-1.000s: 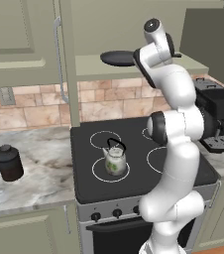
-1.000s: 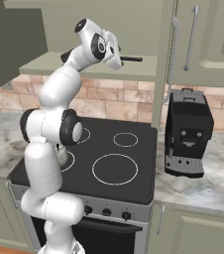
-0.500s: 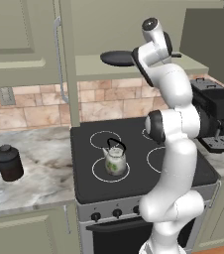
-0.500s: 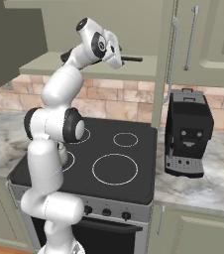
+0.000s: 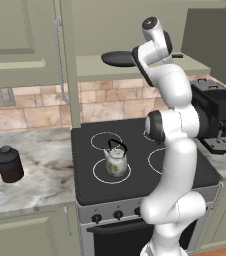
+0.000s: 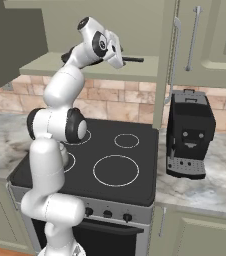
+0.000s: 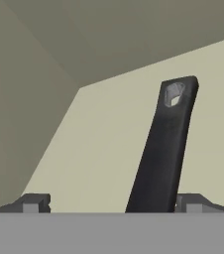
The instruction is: Pick the pan from the cabinet and place it on the stove. Then turn on the stove burner for the pan.
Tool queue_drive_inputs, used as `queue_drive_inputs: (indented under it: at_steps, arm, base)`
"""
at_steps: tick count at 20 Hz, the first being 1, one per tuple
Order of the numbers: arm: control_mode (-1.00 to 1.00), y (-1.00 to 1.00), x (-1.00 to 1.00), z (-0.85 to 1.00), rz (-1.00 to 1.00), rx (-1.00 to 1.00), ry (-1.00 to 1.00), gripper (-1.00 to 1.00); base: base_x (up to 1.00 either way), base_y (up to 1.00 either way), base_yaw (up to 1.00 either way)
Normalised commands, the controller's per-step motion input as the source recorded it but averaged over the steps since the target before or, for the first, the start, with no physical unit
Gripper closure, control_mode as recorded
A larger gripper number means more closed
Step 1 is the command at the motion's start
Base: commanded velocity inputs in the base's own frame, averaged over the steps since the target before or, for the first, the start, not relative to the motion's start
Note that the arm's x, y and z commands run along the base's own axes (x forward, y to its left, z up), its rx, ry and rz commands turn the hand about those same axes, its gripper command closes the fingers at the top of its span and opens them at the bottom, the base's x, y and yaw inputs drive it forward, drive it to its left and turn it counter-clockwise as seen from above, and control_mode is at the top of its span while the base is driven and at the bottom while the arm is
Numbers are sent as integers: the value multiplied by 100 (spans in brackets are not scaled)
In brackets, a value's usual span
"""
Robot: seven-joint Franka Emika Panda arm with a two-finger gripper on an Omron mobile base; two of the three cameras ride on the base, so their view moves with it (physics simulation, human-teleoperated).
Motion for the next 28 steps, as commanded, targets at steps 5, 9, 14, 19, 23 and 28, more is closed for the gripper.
queue_drive_inputs:
  at_steps: [5, 9, 14, 19, 23, 28]
  arm:
    - [-100, 0, 0, -23, 0, 0, 0, -100]
    - [-100, 0, 0, -24, 0, 0, 0, -100]
    - [-100, 0, 0, -25, 0, 0, 0, -100]
    - [-100, 0, 0, -23, 0, 0, 0, -100]
    - [-100, 0, 0, -28, 0, 0, 0, -100]
    - [-100, 0, 0, -33, 0, 0, 0, 100]
  base:
    - [0, 0, 0]
    - [0, 0, 0]
    - [0, 0, 0]
    - [0, 0, 0]
    - [0, 0, 0]
    - [0, 0, 0]
